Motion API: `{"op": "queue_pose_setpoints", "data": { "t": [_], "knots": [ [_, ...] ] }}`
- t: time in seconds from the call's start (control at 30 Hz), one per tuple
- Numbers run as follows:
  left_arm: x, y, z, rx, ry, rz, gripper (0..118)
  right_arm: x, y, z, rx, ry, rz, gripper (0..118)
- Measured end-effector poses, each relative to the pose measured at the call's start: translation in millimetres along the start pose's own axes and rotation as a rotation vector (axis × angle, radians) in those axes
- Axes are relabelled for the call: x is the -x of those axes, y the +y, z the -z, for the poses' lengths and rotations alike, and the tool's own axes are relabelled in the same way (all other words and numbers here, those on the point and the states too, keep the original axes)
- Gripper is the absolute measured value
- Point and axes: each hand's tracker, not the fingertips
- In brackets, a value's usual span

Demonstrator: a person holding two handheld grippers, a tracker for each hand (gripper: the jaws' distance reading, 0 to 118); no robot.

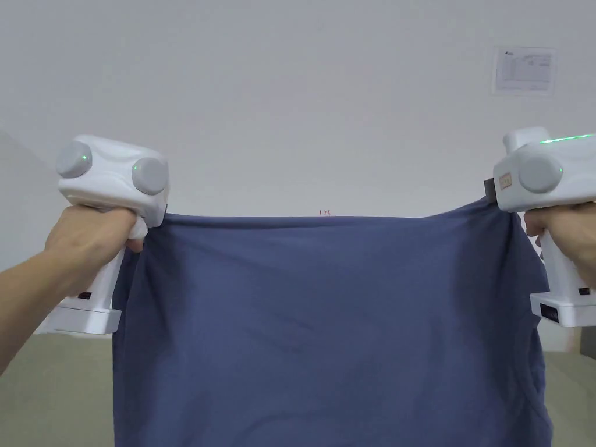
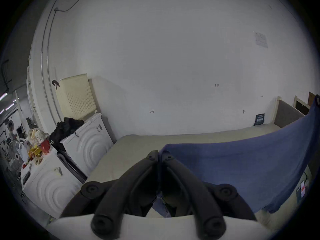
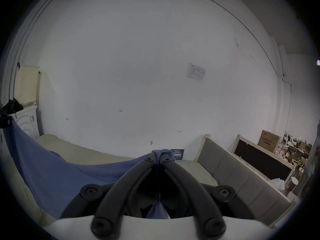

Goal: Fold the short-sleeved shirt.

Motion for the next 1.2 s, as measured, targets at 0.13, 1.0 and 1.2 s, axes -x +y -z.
{"op": "queue_pose_setpoints", "data": {
  "t": [0.13,1.0,1.2],
  "knots": [
    [-14.7,22.2,30.2,-0.019,0.014,0.004,3,4.1,12.9,31.6,-0.028,-0.013,0.003,2],
    [-88.8,-169.2,180.0,0.168,-0.008,0.034,3,53.0,-219.1,131.8,0.264,0.070,0.008,2],
    [-65.4,-232.4,128.4,0.189,-0.056,0.090,3,41.5,-266.6,60.8,0.308,0.113,0.019,2]
  ]
}}
